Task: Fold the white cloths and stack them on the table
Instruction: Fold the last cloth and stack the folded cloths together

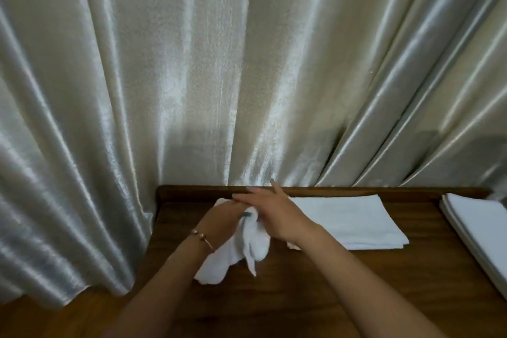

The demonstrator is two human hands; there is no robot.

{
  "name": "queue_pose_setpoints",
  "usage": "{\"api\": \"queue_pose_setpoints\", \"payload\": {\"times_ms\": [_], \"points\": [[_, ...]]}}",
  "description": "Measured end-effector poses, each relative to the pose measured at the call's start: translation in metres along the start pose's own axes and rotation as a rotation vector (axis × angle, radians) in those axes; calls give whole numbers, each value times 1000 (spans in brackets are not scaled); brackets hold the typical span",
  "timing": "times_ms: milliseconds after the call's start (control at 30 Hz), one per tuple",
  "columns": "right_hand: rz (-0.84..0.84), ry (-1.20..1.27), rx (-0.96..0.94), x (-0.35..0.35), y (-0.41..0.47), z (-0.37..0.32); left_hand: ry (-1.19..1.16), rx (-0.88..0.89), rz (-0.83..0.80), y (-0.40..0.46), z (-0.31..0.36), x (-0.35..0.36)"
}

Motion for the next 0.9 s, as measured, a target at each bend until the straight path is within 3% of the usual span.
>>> {"api": "queue_pose_setpoints", "payload": {"times_ms": [33,100,233,367,433,500,600,700,900], "points": [[36,35,27,-14,-4,2,-25,13,19,-1,12,-10],[136,115,146,-44,-13,9,-147,75,275,4,27,-35],[264,377,328,-86,-24,18,-521,-67,267,8,36,-29],[356,518,451,-102,-38,25,-413,31,562,-16,70,-31],[391,539,485,-107,-46,29,-408,30,625,-31,81,-22],[417,553,489,-111,-52,29,-367,15,588,-37,91,-8],[440,627,496,-116,-57,28,-360,-142,461,-32,90,9],[480,773,517,-128,-69,30,-389,-302,487,-29,79,4],[493,898,606,-143,-100,46,-331,-175,475,-19,92,-12]]}}
Point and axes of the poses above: each hand's wrist, its own y-axis towards the middle knuckle, its own x-axis out of the palm, z = x × y, the point moved 6 cm from there along y, towards the middle knuckle, and after that the axes turned 1 degree about -y, right-handed, at the moved point
